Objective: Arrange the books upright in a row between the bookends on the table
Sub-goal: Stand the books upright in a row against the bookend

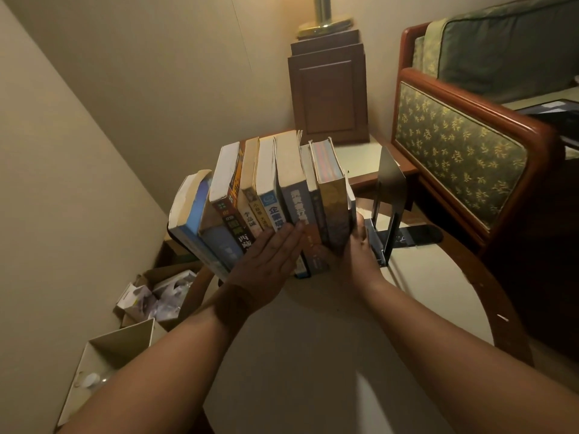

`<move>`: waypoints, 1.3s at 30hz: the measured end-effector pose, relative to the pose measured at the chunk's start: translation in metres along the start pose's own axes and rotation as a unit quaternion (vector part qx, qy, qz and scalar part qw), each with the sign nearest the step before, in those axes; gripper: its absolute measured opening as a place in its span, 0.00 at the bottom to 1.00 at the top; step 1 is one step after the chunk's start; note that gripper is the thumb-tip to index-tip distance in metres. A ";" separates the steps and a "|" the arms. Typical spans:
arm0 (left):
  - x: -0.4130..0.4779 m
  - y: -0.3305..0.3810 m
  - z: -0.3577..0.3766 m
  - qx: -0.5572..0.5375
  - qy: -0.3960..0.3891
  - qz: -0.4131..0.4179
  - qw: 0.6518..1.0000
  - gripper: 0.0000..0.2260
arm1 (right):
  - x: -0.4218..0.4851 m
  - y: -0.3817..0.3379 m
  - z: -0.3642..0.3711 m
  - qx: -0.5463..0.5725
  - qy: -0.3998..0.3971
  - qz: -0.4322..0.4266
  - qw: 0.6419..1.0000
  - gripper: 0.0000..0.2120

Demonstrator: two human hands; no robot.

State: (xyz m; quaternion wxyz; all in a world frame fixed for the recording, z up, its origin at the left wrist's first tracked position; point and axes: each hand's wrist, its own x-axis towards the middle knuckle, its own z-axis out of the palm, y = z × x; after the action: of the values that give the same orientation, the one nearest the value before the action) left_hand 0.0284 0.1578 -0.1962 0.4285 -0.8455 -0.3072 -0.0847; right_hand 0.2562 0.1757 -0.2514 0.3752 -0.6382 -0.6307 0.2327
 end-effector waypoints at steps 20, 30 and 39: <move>-0.039 -0.052 -0.006 0.068 -0.022 0.105 0.992 0.30 | -0.012 -0.018 -0.019 0.056 0.033 0.027 0.998 0.40; -0.037 -0.048 0.000 0.042 -0.036 0.088 0.995 0.30 | -0.020 -0.042 -0.028 0.094 0.033 0.008 0.995 0.49; -0.036 -0.042 -0.022 -0.036 -0.073 0.063 0.995 0.28 | -0.015 -0.036 -0.031 0.158 0.011 0.065 0.985 0.49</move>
State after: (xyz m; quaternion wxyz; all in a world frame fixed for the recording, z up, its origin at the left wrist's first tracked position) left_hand -0.0226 0.1436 -0.1691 0.3792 -0.8817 -0.2808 -0.0068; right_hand 0.2564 0.1521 -0.2075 0.4628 -0.6131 -0.5385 0.3462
